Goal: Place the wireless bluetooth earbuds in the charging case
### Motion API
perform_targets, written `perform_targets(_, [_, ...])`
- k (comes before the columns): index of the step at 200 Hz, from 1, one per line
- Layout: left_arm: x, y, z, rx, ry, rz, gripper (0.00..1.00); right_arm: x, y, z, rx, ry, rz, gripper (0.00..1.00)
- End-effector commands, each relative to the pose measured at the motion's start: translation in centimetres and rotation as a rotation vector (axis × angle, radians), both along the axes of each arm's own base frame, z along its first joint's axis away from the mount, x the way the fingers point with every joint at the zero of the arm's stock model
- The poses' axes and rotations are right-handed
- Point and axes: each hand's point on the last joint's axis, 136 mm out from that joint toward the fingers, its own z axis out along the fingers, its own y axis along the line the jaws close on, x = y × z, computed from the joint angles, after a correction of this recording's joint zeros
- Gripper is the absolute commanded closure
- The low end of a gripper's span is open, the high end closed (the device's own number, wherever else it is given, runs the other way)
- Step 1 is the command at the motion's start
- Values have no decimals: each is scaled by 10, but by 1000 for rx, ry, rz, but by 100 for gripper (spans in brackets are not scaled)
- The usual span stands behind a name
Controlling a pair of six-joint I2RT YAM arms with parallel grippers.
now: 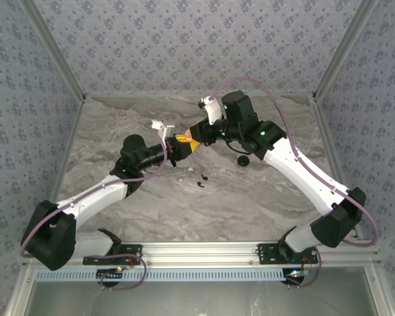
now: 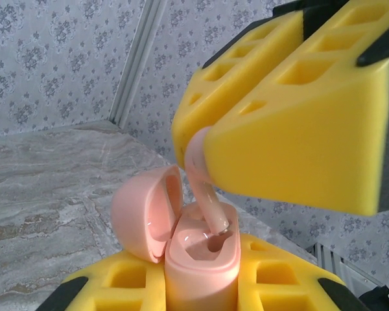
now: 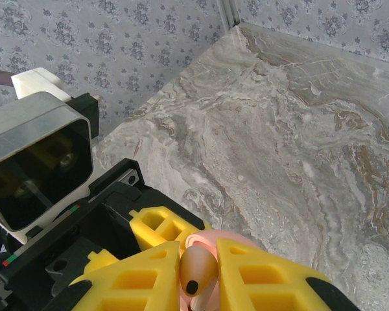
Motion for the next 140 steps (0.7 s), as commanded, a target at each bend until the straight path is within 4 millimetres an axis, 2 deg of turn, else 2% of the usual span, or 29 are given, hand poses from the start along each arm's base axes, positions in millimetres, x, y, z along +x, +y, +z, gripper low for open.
perform_targets(1, [-5, 2, 34, -61, -79, 6, 93, -4, 2, 14, 15, -41, 21, 80])
perform_targets(64, [0, 5, 34, -67, -67, 39, 93, -7, 4, 13, 14, -34, 33, 80])
perform_targets(140, [1, 6, 35, -71, -71, 46, 93, -10, 5, 0, -10, -6, 45, 80])
